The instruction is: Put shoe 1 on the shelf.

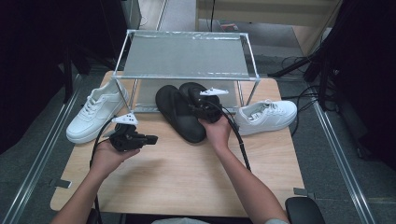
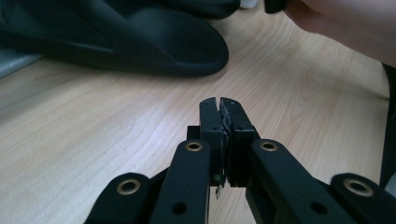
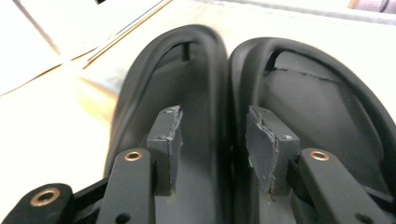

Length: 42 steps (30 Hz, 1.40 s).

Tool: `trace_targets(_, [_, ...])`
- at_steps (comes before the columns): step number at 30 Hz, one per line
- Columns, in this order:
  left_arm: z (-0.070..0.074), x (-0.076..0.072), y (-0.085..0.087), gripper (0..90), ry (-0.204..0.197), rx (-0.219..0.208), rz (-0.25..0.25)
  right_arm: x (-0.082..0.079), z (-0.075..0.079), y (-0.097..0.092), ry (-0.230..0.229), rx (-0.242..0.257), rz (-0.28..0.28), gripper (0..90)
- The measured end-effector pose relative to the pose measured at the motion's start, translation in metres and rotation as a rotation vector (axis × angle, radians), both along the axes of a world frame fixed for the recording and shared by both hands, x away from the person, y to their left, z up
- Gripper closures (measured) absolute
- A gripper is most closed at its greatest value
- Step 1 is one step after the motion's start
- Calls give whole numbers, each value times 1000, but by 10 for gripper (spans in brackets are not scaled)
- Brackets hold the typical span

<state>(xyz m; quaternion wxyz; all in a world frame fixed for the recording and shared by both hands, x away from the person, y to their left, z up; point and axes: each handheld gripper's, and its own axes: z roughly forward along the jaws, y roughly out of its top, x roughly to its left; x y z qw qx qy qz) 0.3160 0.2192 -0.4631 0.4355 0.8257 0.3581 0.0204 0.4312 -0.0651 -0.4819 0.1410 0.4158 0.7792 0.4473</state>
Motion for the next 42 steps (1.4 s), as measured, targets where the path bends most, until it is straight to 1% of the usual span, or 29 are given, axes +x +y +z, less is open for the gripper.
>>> trace_targets(1, [3, 4, -1, 890, 14, -22, -2, -4, 1, -2, -1, 2, 14, 582])
trace_targets(2, [7, 6, -2, 890, 3, -32, -6, -8, 3, -4, -5, 0, 23, 583])
trace_targets(4, [18, 13, -5, 893, -19, -30, -16, -17, 6, -8, -6, -10, 47, 588])
trace_targets(5, [23, 17, -7, 894, -28, -27, -12, -20, 7, -10, -5, -17, 61, 590])
trace_targets(7, [31, 28, -9, 893, -39, -34, -4, -28, 8, -15, -5, -24, 82, 597])
trace_targets(9, [38, 39, -10, 894, -38, -47, 6, -35, 8, -19, 0, -41, 102, 596])
trace_targets(10, [40, 45, -11, 894, -27, -58, 7, -38, 9, -21, 1, -41, 106, 596])
trace_targets(12, [45, 54, -14, 893, -25, -59, 11, -44, 9, -27, 7, -26, 113, 595])
trace_targets(13, [48, 58, -15, 889, -20, -50, 12, -46, 9, -29, 14, -15, 116, 594])
trace_targets(15, [55, 65, -17, 889, -40, -24, 25, -49, 7, -34, 25, 8, 128, 595])
trace_targets(17, [61, 72, -17, 890, -43, -46, 33, -51, 4, -39, 31, 13, 131, 606])
trace_targets(19, [66, 79, -16, 890, -52, -43, 39, -53, 1, -44, 37, 13, 135, 623])
trace_targets(21, [71, 87, -16, 892, -62, -49, 48, -56, -1, -47, 43, 22, 138, 635])
trace_targets(22, [73, 92, -16, 891, -60, -58, 49, -58, -2, -49, 43, 24, 136, 635])
trace_targets(24, [78, 99, -17, 891, -76, -50, 55, -60, -6, -51, 55, 26, 133, 628])
trace_targets(25, [81, 104, -17, 891, -74, -55, 54, -62, -8, -52, 64, 29, 130, 628])
trace_targets(27, [86, 110, -18, 891, -84, -57, 64, -64, -12, -52, 76, 28, 132, 628])
trace_targets(28, [89, 113, -18, 891, -95, -37, 70, -65, -14, -52, 79, 26, 136, 629])
trace_targets(29, [91, 116, -18, 891, -93, -41, 69, -66, -15, -52, 87, 28, 138, 631])
trace_targets(30, [93, 120, -16, 891, -86, -69, 74, -68, -17, -52, 89, 25, 140, 634])
trace_targets(31, [95, 123, -14, 891, -85, -79, 79, -69, -18, -51, 92, 24, 143, 638])
trace_targets(33, [98, 127, -14, 891, -90, -73, 89, -72, -21, -50, 96, 17, 148, 648])
trace_targets(36, [103, 134, -11, 888, -91, -77, 86, -77, -26, -49, 104, 6, 158, 678])
trace_targets(37, [106, 137, -9, 884, -89, -77, 93, -78, -28, -49, 108, 5, 161, 688])
trace_targets(39, [109, 141, -5, 884, -89, -90, 100, -81, -30, -50, 118, 15, 168, 745])
trace_targets(42, [110, 148, -2, 885, -92, -78, 120, -84, -34, -51, 144, 39, 177, 812])
